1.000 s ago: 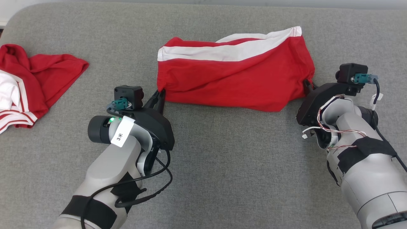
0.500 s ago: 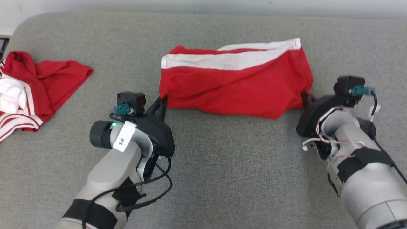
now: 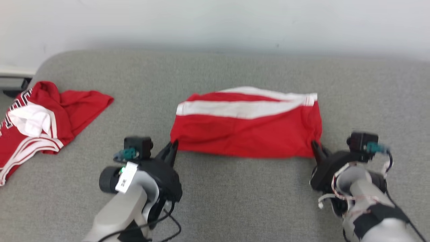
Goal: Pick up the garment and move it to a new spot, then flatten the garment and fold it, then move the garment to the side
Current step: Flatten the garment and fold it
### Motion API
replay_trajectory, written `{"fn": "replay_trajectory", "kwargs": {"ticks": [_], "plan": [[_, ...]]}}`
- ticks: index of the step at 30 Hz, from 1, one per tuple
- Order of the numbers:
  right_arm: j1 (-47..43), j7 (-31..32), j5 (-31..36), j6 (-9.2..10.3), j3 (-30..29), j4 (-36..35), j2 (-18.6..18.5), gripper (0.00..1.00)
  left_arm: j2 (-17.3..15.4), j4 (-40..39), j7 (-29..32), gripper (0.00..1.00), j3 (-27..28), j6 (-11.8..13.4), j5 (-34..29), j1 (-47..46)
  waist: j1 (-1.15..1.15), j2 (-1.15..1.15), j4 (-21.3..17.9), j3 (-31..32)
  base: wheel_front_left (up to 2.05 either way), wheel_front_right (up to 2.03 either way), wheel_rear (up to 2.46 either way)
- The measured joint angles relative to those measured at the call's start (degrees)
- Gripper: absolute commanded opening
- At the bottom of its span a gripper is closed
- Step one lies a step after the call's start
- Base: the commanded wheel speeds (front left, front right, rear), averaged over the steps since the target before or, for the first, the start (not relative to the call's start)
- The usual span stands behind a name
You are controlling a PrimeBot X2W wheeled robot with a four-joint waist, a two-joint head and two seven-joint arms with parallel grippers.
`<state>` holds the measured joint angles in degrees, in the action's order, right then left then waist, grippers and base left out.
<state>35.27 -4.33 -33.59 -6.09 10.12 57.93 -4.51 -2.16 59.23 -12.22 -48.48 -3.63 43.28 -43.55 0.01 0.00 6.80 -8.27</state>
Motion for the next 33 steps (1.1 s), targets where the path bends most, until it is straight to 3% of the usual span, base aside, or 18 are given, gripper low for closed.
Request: {"fn": "replay_trajectory", "kwargs": {"ticks": [10, 22, 32, 33], "plan": [[-14.1, -1.7, -0.6, -0.56, 1.1, -7.6, -0.4, 0.00, -3.1, -3.4, -0.9, 0.00, 0.3, -1.5, 1.7, 9.7, 0.01, 0.00, -0.6, 7.3, 0.00, 0.00, 0.00], [-32.2, -0.5, -2.3, -0.97, 2.1, -23.5, -2.9, 0.00, -8.7, -14.5, -1.5, 0.00, -0.7, -1.9, 2.0, 22.7, 0.01, 0.00, -1.6, 12.6, 0.00, 0.00, 0.00], [-36.9, 4.9, -2.8, 0.11, 3.0, -32.4, -4.2, 0.00, -12.2, -20.0, -1.5, 0.00, -0.5, 2.6, 1.8, 28.1, 0.00, 0.00, -2.3, 11.8, 0.00, 0.00, 0.00], [-37.4, 5.0, -2.8, 0.11, 3.3, -32.9, -4.3, 0.12, -12.1, -20.4, -1.5, 0.17, -0.4, 2.8, 1.8, 28.2, 0.00, 0.00, -2.5, 11.6, 0.00, 0.00, 0.00]]}}
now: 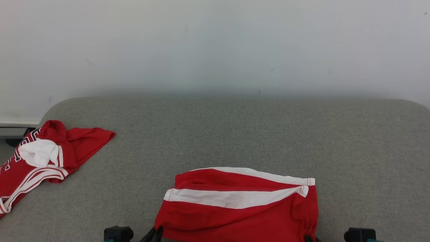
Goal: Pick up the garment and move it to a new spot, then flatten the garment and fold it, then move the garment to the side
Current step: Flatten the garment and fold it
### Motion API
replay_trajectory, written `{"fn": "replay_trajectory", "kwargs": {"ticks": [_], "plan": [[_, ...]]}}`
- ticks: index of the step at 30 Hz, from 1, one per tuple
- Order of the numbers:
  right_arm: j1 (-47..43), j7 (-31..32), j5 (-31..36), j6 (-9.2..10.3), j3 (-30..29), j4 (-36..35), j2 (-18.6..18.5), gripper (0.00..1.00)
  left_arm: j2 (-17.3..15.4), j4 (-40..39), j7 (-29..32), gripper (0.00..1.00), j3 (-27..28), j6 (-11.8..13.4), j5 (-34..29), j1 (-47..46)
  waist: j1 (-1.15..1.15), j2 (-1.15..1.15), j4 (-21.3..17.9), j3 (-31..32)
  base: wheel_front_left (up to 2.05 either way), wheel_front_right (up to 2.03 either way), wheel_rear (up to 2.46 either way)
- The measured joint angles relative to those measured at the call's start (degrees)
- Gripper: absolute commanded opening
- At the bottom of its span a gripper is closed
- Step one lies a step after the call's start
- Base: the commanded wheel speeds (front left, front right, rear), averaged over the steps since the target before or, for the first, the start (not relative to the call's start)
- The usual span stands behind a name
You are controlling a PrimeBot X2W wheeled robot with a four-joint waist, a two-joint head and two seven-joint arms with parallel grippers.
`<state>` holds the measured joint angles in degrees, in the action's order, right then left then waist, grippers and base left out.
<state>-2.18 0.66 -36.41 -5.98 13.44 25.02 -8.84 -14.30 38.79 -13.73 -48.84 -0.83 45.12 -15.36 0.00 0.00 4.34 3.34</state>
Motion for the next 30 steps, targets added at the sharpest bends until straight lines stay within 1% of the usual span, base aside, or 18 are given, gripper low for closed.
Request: {"fn": "replay_trajectory", "kwargs": {"ticks": [1, 2, 5, 7, 10, 15, 18, 21, 22, 23, 27, 30], "plan": [[-0.6, 0.6, 0.1, 0.01, 0.2, -0.5, -0.1, 1.00, 0.0, -0.6, 0.0, 0.85, 0.2, 0.6, 0.0, 0.0, 0.00, 0.00, -0.1, -0.2, 0.00, 0.00, 0.00], [-1.2, 1.2, 0.1, 0.04, 0.3, -0.8, -0.2, 1.00, 0.0, -1.0, 0.0, 1.00, 0.3, 0.9, 0.1, 0.0, 0.00, 0.00, -0.1, -0.4, 0.00, 0.00, 0.00], [-1.8, 2.5, 0.6, 0.54, 1.7, -2.0, -0.3, 1.00, -0.2, -2.3, 0.0, 1.00, 1.1, 2.0, 0.3, 0.6, -0.01, 0.00, -0.5, -0.7, 0.00, 0.00, 0.00], [-2.0, 2.8, 0.9, 0.76, 1.8, -2.5, -0.4, 1.00, -0.3, -2.7, 0.0, 1.00, 1.4, 2.3, 0.4, 1.0, -0.01, 0.00, -0.6, -0.8, 0.00, 0.00, 0.00], [-2.0, 3.4, 2.6, 2.12, 2.4, -3.5, -1.1, 1.00, -0.5, -3.8, 0.0, 1.00, 2.3, 3.1, 2.1, 2.4, -0.01, 0.00, -1.1, -1.0, 0.00, 0.00, 0.00], [-2.0, 2.7, 6.4, 5.53, 1.7, -6.1, -3.4, 1.00, -2.1, -5.9, -0.1, 1.00, 6.4, 5.1, 3.9, 4.5, -0.01, 0.00, -1.7, -0.8, 0.00, 0.00, 0.00], [-2.0, 0.7, 9.0, 8.01, 0.9, -7.8, -4.6, 1.00, -2.9, -8.6, -0.5, 1.00, 9.8, 5.6, 4.5, 4.5, -0.01, 0.00, -1.9, -0.4, 0.00, 0.00, 0.00], [-1.8, -2.1, 9.9, 9.87, -0.3, -10.3, -4.6, 1.00, -3.0, -11.8, -0.6, 1.00, 12.9, 6.6, 4.7, 4.5, -0.01, 0.00, -2.0, 0.1, 0.00, 0.00, 0.00], [-1.3, -4.0, 10.5, 10.10, -0.5, -11.9, -4.1, 1.00, -3.0, -14.4, -0.6, 1.00, 15.4, 7.0, 4.1, 4.5, -0.01, 0.00, -2.1, 0.4, 0.00, 0.00, 0.00], [-1.0, -4.9, 10.7, 10.10, -0.5, -12.6, -3.7, 1.00, -3.1, -15.7, -0.6, 1.00, 16.5, 7.3, 3.4, 4.5, -0.01, 0.00, -2.2, 0.6, 0.00, 0.00, 0.00], [-0.1, -8.0, 10.8, 10.53, -0.9, -14.8, -1.7, 1.00, -3.5, -19.6, -0.6, 1.00, 19.0, 7.5, 0.5, 5.0, -0.01, 0.00, -2.7, 1.2, 0.00, 0.00, 0.00], [0.4, -9.5, 10.8, 10.62, -1.4, -15.8, -0.8, 1.00, -4.2, -22.0, -0.6, 1.00, 20.5, 7.9, -2.0, 7.1, 0.00, 0.00, -3.3, 1.6, 0.00, 0.00, 0.00]]}}
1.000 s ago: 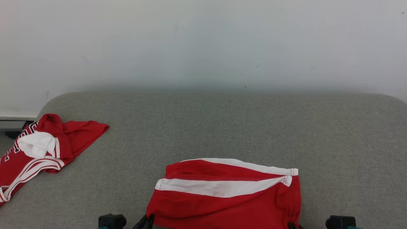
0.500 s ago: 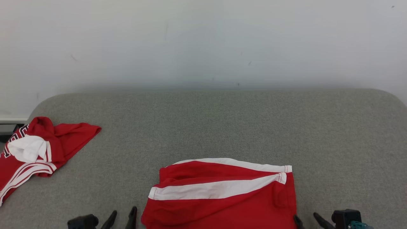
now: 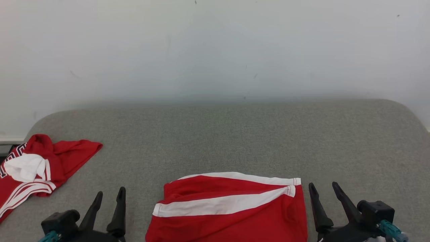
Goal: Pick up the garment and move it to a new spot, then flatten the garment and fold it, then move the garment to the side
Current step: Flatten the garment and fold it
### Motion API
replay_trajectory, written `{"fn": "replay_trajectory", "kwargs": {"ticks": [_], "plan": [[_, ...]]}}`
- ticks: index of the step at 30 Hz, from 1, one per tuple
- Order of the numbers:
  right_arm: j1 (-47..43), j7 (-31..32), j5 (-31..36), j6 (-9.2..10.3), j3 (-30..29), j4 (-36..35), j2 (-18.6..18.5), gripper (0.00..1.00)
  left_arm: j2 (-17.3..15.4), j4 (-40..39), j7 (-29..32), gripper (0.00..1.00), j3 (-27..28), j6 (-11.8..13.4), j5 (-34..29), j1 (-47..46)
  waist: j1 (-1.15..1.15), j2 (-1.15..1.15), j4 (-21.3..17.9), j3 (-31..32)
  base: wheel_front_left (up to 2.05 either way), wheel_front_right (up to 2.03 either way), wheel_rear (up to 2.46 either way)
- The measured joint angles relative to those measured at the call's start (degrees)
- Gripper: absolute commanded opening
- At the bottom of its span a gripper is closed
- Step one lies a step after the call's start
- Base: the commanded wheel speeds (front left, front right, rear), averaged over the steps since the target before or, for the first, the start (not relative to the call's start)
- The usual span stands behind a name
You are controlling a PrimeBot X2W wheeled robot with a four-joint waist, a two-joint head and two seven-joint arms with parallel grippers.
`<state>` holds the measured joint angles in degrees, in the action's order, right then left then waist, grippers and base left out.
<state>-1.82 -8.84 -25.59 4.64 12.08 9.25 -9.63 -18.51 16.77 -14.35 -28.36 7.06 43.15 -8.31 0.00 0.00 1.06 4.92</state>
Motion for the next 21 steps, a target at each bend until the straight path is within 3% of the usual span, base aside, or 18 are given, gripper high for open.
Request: {"fn": "replay_trajectory", "kwargs": {"ticks": [10, 21], "plan": [[-0.3, -2.3, -2.7, 0.71, -3.0, -1.5, 2.3, 1.00, -5.5, -4.0, 0.0, 1.00, 1.0, 0.0, -6.6, 7.2, 0.00, 0.00, -1.7, 1.5, 0.00, 0.00, 0.00], [-1.3, -2.3, -3.7, 0.90, -3.8, -2.3, 2.5, 1.00, -4.0, -8.9, -0.1, 1.00, 5.3, 0.0, -10.3, 10.1, 0.00, 0.00, -1.8, 2.0, 0.00, 0.00, 0.00]]}}
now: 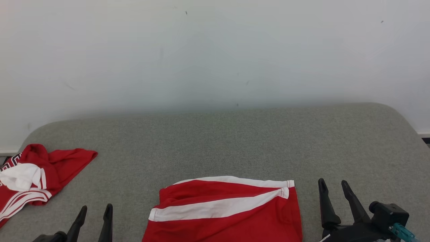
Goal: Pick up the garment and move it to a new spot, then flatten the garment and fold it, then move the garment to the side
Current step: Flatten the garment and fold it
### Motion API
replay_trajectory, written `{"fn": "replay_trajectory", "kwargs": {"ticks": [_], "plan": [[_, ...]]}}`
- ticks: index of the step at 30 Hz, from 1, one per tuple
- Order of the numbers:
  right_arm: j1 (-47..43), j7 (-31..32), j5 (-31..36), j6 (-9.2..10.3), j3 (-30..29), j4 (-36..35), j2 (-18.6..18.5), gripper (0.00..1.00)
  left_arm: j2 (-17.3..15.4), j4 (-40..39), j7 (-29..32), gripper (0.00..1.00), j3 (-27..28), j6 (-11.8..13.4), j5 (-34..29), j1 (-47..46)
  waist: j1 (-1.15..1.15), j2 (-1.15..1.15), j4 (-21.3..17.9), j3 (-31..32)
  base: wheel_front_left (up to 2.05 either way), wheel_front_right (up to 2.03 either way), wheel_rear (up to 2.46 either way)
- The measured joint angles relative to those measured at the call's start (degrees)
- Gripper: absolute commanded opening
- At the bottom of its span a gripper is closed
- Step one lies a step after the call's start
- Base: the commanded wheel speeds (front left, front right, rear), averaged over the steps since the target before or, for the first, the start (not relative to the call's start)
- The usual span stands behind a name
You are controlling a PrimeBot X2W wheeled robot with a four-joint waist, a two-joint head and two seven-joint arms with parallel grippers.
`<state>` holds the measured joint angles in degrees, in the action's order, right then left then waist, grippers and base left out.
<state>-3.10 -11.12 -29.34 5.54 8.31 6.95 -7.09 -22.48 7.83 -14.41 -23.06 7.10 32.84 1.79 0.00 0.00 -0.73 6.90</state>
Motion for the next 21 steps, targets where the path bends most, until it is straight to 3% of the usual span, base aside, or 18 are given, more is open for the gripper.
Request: {"fn": "replay_trajectory", "kwargs": {"ticks": [9, 21], "plan": [[-0.3, 1.4, -0.6, 0.07, 0.6, -0.2, -0.3, 1.00, 1.4, -3.1, 0.3, 1.00, 1.7, 0.0, -3.0, 1.1, 0.00, 0.00, 0.7, -0.6, 0.00, 0.00, 0.00], [1.9, 19.4, 0.9, 0.58, 4.7, 1.9, -3.6, 1.00, 3.4, -6.6, 3.1, 1.00, 2.2, 0.0, -6.3, 1.8, 0.00, 0.00, 1.3, -1.4, 0.00, 0.00, 0.00]]}}
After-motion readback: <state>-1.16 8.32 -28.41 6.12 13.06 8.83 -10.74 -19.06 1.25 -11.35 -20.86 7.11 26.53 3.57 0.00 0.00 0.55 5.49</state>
